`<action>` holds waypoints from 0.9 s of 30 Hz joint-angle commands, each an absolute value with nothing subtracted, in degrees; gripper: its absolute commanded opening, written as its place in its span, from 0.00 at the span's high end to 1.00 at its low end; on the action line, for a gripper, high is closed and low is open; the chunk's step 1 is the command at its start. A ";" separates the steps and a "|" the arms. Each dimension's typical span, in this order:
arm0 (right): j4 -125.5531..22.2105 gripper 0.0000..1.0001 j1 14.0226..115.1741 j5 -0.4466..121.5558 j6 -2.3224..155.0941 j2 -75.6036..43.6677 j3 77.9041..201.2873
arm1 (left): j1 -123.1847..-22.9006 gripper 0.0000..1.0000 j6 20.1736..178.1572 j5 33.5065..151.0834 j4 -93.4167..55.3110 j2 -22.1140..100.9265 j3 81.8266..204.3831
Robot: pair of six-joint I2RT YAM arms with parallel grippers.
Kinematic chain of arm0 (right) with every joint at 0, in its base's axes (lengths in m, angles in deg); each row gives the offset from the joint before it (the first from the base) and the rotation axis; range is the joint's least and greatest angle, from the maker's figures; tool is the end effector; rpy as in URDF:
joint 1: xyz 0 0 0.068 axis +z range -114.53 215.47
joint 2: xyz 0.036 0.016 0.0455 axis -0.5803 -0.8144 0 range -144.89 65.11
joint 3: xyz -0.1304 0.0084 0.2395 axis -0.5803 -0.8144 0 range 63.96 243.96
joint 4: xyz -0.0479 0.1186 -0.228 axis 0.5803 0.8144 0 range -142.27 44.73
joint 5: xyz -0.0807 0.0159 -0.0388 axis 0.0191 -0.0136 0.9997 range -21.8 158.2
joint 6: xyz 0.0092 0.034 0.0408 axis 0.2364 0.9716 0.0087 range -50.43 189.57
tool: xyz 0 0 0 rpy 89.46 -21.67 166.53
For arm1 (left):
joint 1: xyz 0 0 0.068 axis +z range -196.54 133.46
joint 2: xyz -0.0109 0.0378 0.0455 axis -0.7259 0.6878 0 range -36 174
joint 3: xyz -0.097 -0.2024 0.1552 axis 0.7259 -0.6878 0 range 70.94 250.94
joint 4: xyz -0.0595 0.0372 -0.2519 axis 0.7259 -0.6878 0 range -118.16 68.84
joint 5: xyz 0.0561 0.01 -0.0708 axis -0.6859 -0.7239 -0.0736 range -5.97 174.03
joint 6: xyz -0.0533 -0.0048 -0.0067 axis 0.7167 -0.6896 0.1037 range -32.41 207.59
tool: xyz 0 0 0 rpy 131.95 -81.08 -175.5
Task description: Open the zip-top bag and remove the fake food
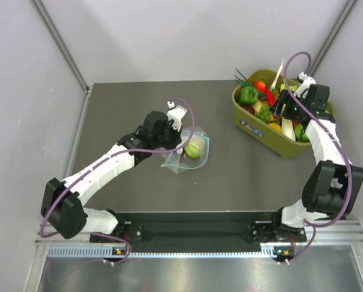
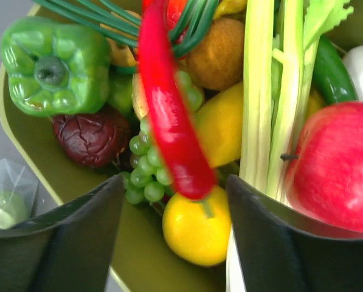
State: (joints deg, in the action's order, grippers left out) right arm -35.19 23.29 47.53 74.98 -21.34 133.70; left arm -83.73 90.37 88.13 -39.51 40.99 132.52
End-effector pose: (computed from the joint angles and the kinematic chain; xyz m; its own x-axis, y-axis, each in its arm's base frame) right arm 0.3397 -0.0605 0.3044 -0.5498 0.2088 -0.8088 -0.0377 0.9611 0.2737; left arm 0.2404 -0.1856 0.3027 -0.4738 0.2987 -0.8284 0.6279 0.7742 -0.0801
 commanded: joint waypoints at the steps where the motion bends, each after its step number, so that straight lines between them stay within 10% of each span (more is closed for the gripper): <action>1: -33.37 0.27 22.55 48.86 74.05 -16.46 134.54 | -83.46 1.00 90.05 89.57 -39.26 40.29 132.72; 18: -28.10 0.18 23.95 37.72 75.28 4.11 140.95 | -83.46 1.00 90.22 90.89 -39.00 39.76 132.72; 27: -29.58 0.22 51.35 43.05 76.25 4.22 139.03 | -83.54 1.00 90.31 91.33 -38.91 40.11 132.63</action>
State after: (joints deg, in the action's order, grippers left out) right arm -28.45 44.44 41.32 75.42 6.33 139.40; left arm -83.71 90.39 90.67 -39.51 40.99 132.50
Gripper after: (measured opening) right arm 0.786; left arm 0.018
